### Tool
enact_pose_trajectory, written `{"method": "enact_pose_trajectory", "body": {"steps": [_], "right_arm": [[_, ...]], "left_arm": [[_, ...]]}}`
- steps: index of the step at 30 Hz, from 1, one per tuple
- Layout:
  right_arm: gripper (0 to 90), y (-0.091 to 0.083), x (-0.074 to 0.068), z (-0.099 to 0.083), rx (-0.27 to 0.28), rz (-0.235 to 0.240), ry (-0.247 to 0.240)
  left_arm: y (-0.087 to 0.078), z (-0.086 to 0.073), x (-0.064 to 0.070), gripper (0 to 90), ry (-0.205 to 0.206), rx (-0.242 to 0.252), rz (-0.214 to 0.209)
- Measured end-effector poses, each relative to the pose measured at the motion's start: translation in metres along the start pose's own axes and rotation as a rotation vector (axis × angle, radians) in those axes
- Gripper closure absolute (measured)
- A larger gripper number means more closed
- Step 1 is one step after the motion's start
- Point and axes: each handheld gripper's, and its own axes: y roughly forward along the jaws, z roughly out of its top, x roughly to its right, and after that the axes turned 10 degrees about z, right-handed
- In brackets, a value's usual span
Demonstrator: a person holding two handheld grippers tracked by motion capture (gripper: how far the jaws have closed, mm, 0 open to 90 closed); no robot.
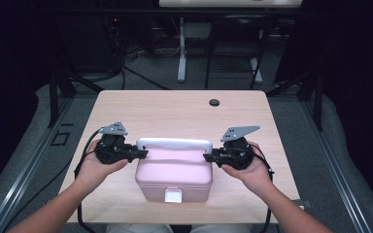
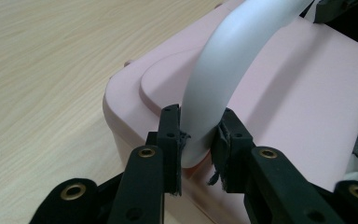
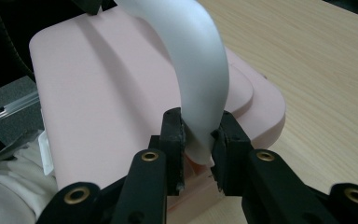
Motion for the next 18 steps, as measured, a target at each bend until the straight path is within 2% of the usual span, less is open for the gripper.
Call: {"method": "enact_pose_trajectory", "body": {"steps": [18], "right_arm": [[75.6,-0.010,0.006,0.015,0.038,0.021,0.056]], "left_arm": [[-0.008,0.018,-0.006,74.1,-0.030,0.003,-0.009]]}}
